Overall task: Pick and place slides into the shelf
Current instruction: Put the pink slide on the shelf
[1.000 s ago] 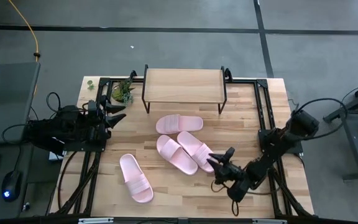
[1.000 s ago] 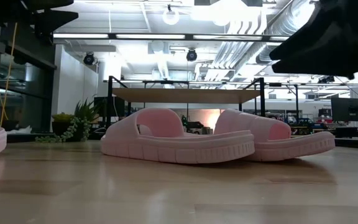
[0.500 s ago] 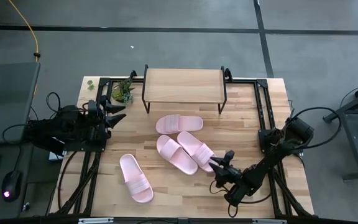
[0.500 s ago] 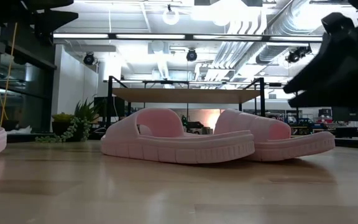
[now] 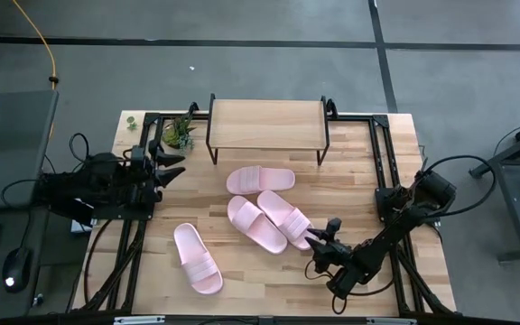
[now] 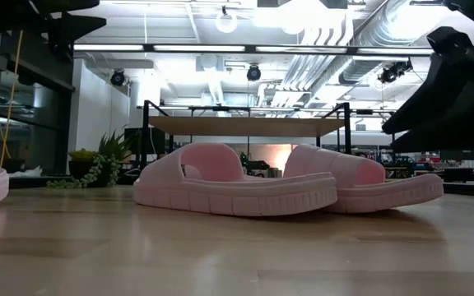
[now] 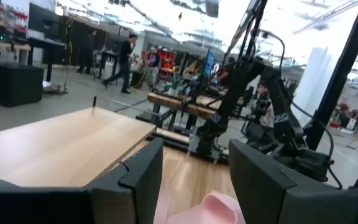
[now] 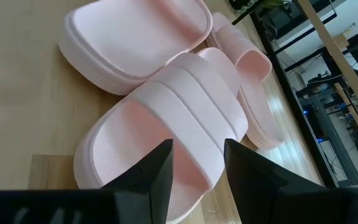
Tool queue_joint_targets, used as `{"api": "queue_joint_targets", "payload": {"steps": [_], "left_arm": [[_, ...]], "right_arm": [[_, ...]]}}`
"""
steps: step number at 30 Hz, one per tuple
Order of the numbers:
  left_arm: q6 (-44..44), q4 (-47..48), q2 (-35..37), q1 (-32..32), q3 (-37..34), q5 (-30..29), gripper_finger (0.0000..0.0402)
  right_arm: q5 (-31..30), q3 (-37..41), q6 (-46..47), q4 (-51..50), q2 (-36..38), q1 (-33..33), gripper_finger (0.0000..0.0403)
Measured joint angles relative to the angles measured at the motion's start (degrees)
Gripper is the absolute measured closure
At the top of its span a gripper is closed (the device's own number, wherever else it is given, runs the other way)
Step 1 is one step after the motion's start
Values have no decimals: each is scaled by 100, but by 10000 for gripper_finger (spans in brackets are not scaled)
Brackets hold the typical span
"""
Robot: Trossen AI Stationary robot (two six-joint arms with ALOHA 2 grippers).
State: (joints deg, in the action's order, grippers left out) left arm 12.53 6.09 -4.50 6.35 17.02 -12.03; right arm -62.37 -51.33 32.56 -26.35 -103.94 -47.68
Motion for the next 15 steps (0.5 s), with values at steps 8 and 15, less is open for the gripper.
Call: {"api": "queue_joint_targets", "payload": {"steps": [8,15], "left_arm": [[191,-4,-1136,0,517,0,236],[278,-4,-2206,1,1015,0,236]], "right_arm": [[153,2,-50,-70,-15,4,269],[281,2,-47,-61,-405,104,269]]}}
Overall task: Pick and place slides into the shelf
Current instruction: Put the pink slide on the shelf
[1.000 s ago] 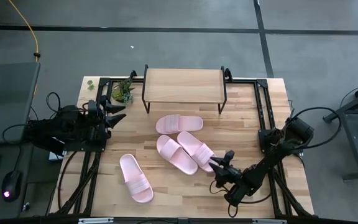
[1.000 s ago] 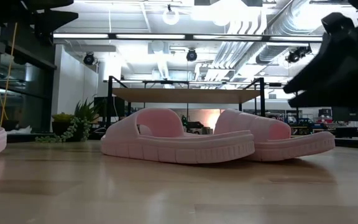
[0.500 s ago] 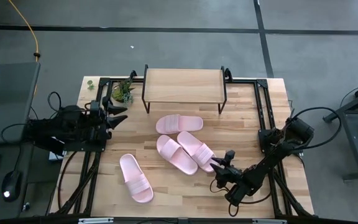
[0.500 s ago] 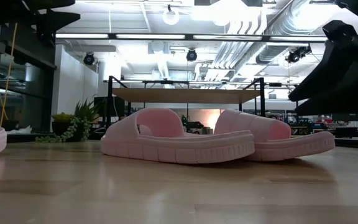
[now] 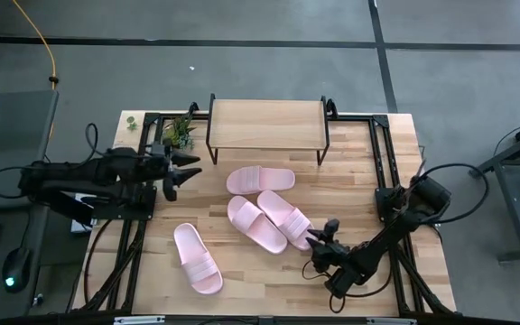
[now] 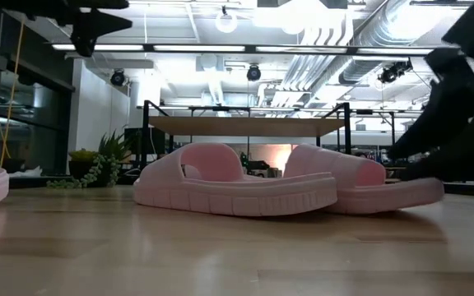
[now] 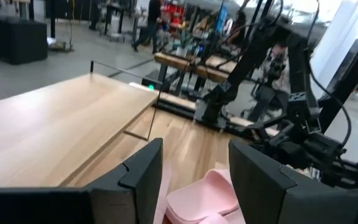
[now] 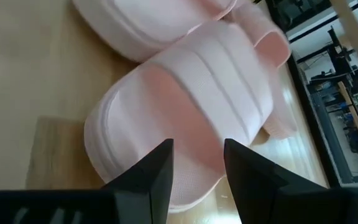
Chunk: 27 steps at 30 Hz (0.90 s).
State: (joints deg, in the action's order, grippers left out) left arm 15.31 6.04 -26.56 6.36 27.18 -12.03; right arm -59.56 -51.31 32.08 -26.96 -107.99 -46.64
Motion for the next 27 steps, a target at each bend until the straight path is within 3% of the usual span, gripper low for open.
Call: {"api": "queue_joint_targets", "payload": {"steps": [11,15,27], "left_arm": [[0,-689,-1280,0,508,2,236],[0,-723,-1603,0,643,278,236],[7,-1113,-1880,-1,776,885,236]], "right_arm": [[-51,-179,-402,-68,-45,280,269],[-29,-199,-475,-45,-43,413,269],[117,-199,-512,-22,-43,623,269]]}}
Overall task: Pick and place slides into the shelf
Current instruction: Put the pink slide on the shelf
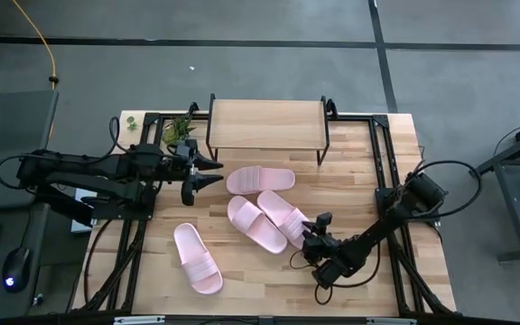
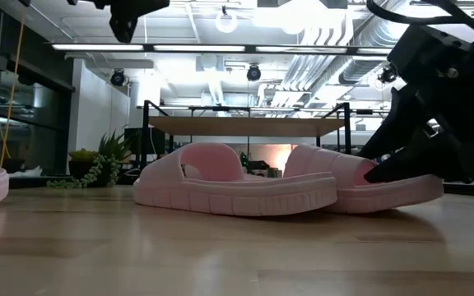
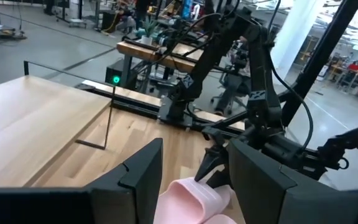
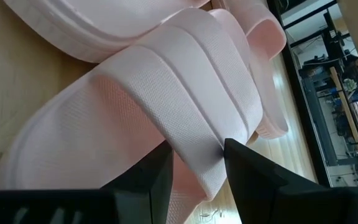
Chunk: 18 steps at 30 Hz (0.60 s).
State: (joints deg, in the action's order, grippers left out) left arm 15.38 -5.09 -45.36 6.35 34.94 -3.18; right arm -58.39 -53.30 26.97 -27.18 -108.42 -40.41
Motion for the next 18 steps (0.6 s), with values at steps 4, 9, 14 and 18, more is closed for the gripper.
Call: {"api": "queue_joint_targets", "payload": {"steps": [4,9,14,18], "left_arm": [[0,-1,0,2,-2,-1,236],[0,1,0,1,-2,-1,236],[0,8,0,2,-2,0,236],[0,8,0,2,-2,0,236]], "right_arm": [[36,0,2,19,0,113,269],[37,0,-3,113,4,247,269],[204,0,-3,270,4,326,269],[434,-2,-5,313,11,366,269]]}}
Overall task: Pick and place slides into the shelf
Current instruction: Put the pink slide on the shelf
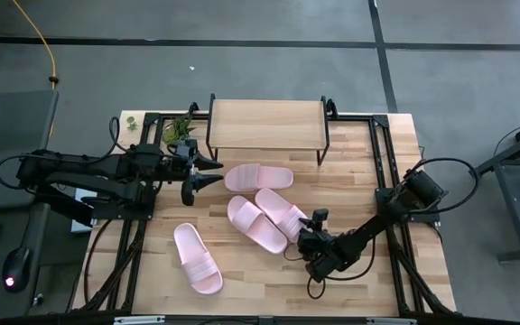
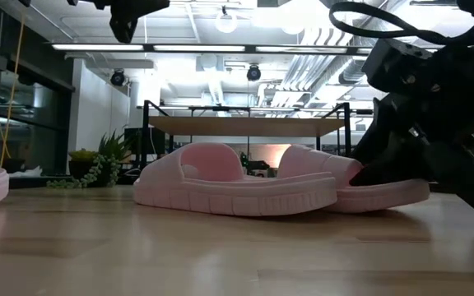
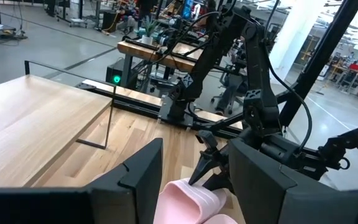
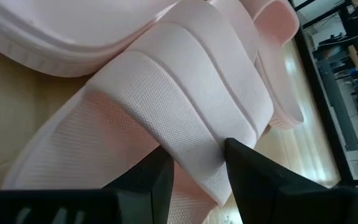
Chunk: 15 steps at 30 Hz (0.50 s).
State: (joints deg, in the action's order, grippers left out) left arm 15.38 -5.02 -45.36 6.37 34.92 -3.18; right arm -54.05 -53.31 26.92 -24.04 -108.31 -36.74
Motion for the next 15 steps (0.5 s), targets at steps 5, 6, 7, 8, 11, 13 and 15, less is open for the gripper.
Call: {"api": "queue_joint_targets", "payload": {"steps": [5,6,7,8,11,13,15], "left_arm": [[-4,0,0,0,2,0,236],[-7,0,0,-2,0,0,236],[-7,0,0,0,0,0,236],[-6,0,0,0,0,-2,236],[-7,2,0,-2,0,-1,236],[-7,11,0,0,0,-2,236],[-7,13,0,-2,0,-2,236]], "right_arm": [[-34,-1,1,44,0,3,269],[-32,0,0,68,0,3,269],[-32,-1,2,79,0,3,269],[-32,-1,2,80,0,3,269],[-32,2,2,86,0,3,269],[-32,2,2,88,0,3,269],[-37,2,2,89,0,3,269]]}}
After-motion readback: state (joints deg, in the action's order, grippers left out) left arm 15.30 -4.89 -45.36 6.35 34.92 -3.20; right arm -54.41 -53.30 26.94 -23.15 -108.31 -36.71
